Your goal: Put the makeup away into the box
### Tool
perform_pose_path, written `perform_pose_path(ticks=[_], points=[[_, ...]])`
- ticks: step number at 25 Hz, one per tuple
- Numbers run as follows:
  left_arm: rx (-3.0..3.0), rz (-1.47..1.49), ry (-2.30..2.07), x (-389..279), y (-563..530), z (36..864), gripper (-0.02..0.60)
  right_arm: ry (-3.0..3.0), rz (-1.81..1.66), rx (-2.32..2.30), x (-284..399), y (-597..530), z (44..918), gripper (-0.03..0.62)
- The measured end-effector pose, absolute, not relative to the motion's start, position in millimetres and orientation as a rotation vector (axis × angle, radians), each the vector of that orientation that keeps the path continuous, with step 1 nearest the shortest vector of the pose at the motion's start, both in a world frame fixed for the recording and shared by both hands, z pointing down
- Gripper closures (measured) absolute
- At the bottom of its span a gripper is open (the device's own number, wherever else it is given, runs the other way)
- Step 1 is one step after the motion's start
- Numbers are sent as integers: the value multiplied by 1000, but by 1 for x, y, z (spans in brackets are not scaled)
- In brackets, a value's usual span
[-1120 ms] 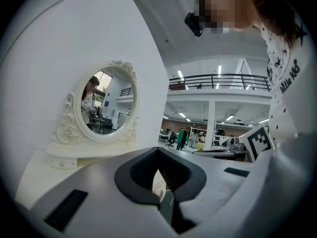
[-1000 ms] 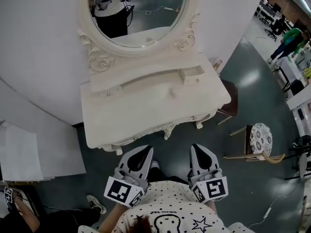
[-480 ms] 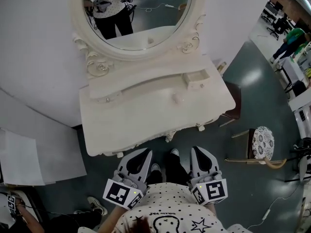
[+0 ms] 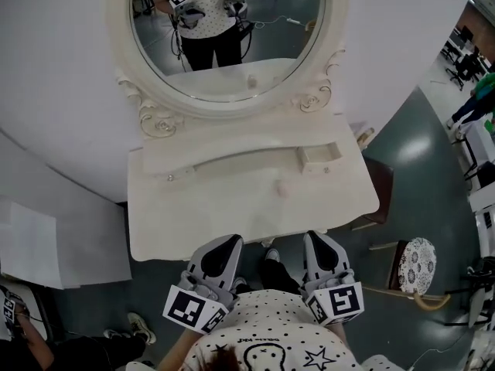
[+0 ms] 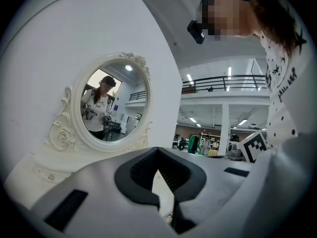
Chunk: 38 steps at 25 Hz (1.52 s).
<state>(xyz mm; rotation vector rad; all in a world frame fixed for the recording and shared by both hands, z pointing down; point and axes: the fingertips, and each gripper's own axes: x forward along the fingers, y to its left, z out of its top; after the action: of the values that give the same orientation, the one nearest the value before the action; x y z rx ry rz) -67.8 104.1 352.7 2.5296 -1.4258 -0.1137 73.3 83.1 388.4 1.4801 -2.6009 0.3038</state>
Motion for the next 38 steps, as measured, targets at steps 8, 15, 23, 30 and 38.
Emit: perform_pose_path(ticks=[8, 15, 23, 30, 38], points=[[2491, -165, -1517, -30, 62, 353, 586, -2647, 282, 1408, 111, 32, 389, 588], [2471, -144, -1545, -14, 44, 358, 586, -2662, 306, 1370, 126, 13, 395, 588], [2463, -130, -1528, -19, 26, 363, 586, -2641, 329, 1392, 124, -2, 400, 588], [2493, -125, -1469, -34, 2, 355, 586, -2609, 358, 1439, 110, -19, 395, 588], [2513, -108, -1390, -49, -14, 359, 586, -2568, 378, 1475, 89, -28, 400, 588]])
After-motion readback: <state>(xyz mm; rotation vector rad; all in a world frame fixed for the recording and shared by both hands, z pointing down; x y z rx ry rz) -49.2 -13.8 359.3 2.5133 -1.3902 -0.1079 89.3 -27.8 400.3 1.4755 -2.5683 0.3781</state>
